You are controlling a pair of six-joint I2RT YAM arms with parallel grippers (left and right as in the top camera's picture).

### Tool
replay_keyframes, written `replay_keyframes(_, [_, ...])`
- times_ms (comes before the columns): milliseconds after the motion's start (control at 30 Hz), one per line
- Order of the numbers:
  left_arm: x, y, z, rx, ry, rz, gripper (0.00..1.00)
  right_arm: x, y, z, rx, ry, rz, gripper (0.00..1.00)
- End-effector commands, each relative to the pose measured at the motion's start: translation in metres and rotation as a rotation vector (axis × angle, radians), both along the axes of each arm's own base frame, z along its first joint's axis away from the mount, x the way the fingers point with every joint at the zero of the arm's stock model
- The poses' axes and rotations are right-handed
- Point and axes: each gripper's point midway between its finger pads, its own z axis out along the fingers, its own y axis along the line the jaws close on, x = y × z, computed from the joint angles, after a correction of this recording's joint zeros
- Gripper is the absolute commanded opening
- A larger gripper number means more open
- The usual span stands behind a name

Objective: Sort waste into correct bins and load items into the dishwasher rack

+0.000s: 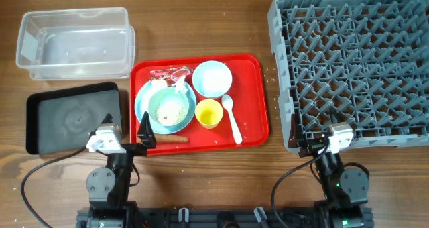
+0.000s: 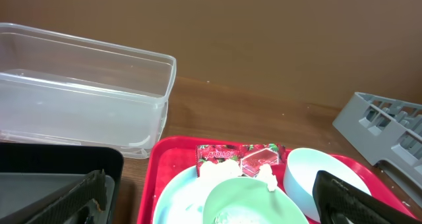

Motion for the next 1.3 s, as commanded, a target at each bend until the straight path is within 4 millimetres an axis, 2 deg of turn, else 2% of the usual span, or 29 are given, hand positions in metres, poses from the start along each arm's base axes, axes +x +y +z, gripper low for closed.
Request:
replay_keyframes(0, [0.0, -0.001, -0.003, 0.011, 0.007, -0.007, 1.0, 0.0, -0.001, 0.001, -0.006, -0.008, -0.003, 1.0])
replay_keyframes(800, [0.0, -0.001, -0.003, 0.011, 0.008, -0.007, 1.0, 0.0, -0.001, 0.002, -0.004, -0.012, -0.003, 1.0])
replay_keyframes(933, [0.0, -0.001, -0.003, 0.011, 0.007, -0.007, 1.0, 0.0, -0.001, 0.004, 0.048, -0.005, -0.004, 1.0])
replay_keyframes(1033, [0.0, -0.001, -0.001, 0.011, 0.001, -0.008, 1.0, -0.002, -0.001, 0.016, 0.05, -0.028, -0.003, 1.0])
replay_keyframes(1133, [-0.001, -0.001, 0.01, 0.011, -0.016, -0.007, 1.0, -0.005, -0.001, 0.035, 0.053, -0.043, -0.002, 1.0])
replay_keyframes(1267, [-0.004, -0.001, 0.019, 0.011, 0.037, -0.007, 1.0, -0.008, -0.002, 0.051, 0.047, -0.005, -0.003, 1.0])
